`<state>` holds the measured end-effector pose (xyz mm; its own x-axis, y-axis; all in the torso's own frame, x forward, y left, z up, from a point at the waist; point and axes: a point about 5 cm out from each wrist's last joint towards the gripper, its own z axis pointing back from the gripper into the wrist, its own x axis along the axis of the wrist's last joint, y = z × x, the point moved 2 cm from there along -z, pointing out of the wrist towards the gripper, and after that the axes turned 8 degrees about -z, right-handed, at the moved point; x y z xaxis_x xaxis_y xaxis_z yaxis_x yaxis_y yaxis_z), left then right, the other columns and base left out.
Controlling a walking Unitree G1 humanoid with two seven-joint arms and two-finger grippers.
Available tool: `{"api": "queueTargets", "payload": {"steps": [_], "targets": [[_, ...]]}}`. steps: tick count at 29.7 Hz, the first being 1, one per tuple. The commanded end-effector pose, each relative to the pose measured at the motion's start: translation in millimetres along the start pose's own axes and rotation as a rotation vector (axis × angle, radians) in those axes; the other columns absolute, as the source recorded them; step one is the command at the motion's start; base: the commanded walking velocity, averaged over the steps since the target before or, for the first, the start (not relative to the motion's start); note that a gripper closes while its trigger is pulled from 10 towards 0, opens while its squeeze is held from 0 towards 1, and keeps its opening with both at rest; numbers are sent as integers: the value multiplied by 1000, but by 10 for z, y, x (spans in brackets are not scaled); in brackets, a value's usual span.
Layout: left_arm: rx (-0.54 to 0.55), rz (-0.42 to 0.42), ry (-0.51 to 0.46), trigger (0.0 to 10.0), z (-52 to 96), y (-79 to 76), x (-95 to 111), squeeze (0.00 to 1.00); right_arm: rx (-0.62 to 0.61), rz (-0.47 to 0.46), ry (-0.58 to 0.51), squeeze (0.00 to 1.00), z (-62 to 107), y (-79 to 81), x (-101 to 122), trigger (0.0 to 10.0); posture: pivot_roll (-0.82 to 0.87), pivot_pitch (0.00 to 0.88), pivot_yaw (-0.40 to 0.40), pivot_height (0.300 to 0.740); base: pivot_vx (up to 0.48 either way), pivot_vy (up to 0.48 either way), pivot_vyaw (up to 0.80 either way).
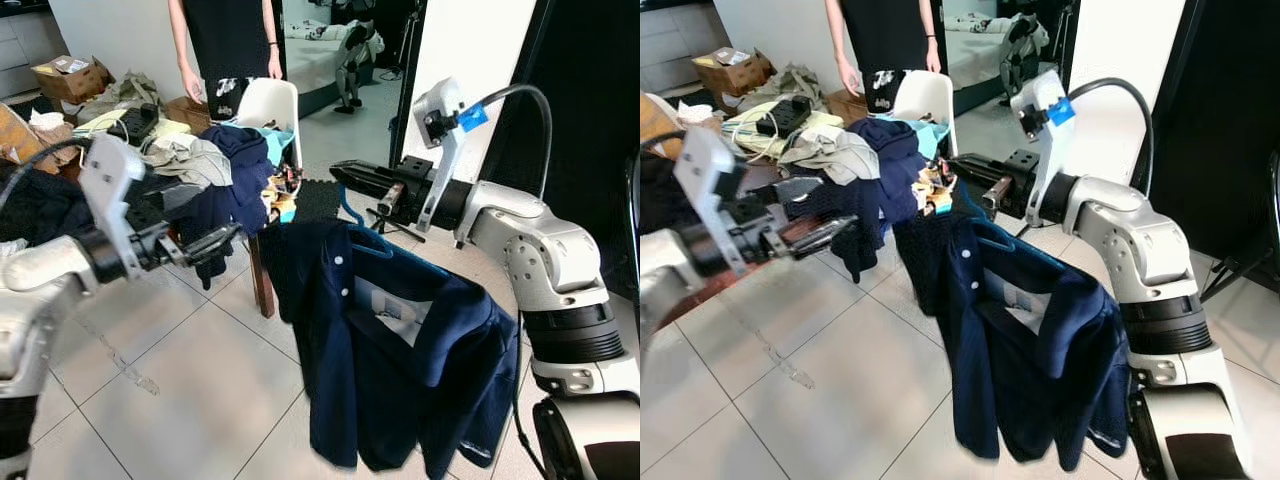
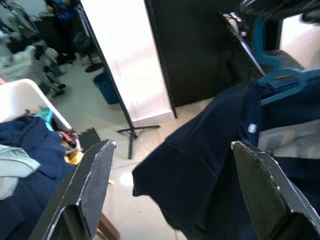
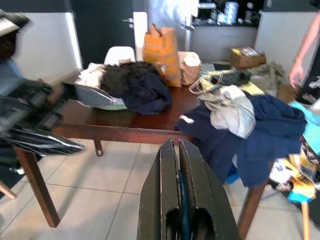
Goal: Hang hanger
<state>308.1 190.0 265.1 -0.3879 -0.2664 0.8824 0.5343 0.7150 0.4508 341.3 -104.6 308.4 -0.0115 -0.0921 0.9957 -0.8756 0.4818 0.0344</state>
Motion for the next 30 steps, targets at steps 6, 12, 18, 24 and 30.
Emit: {"api": "queueTargets", "payload": {"steps": [6,12,18,24,30], "targets": [[39,-36,-20,10000,-107,-193,-119,0,72,36,-59,0,-36,138,154,0,-57,0,50,740,0,0,0],[73,65,-74,10000,-195,-363,-142,0,40,33,-69,0,-57,107,186,0,-59,0,51,740,0,0,0],[171,199,-155,10000,-317,-569,-81,0,-35,24,-73,0,-109,15,218,0,-52,0,48,740,0,0,0],[243,210,-187,10000,-374,-700,-18,0,-117,-9,-112,0,-128,-100,314,0,-44,0,47,740,0,0,0],[269,208,-116,10000,-429,-905,-157,0,-110,-36,-158,0,-158,-60,424,0,-51,0,45,740,0,0,0]]}}
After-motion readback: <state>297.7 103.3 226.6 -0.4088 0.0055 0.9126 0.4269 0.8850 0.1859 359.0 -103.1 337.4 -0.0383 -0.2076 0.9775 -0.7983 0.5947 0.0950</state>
